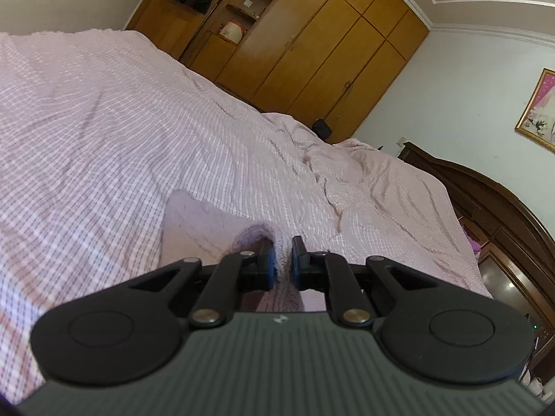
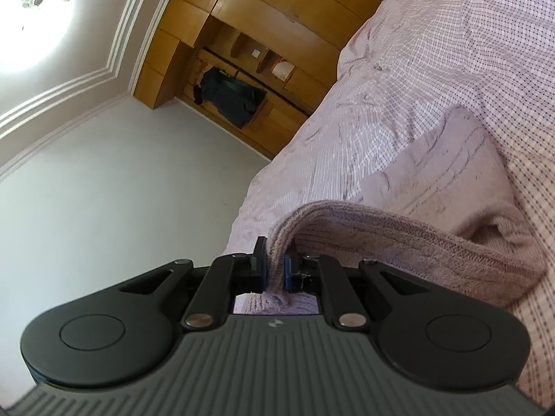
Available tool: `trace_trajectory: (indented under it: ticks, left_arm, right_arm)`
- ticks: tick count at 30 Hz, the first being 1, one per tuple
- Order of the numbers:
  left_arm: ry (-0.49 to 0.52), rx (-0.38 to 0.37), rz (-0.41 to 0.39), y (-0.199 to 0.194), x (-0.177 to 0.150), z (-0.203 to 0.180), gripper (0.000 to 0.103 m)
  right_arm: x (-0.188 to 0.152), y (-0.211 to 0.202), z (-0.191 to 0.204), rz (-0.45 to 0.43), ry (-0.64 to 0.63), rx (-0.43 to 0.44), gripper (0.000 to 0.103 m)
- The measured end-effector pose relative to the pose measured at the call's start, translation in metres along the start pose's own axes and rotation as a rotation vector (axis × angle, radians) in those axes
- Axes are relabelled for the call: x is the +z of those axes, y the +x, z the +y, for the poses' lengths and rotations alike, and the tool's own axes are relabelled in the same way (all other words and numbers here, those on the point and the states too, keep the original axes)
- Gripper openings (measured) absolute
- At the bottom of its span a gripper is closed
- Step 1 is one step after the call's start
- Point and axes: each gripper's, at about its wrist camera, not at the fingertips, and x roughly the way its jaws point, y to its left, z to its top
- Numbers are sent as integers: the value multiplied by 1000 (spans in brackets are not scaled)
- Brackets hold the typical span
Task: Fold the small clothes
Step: 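Lift the hem with both grippers and fold it over toward the collar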
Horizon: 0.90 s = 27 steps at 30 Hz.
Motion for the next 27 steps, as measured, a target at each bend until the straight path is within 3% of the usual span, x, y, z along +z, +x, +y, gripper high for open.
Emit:
trace_trajectory:
  ticks: [19,25,27]
  left_arm:
    - [80,-50,-65,58,44,-11,12]
    - [104,-46,-85,88,51,-5,12]
    - [111,-35,-81,99,52,1,12]
  right_arm:
    - [49,42,-15,-105,16,25,10]
    - [58,62,-48,-172,61,81,10]
    - [61,72,-64,-180,101,58,10]
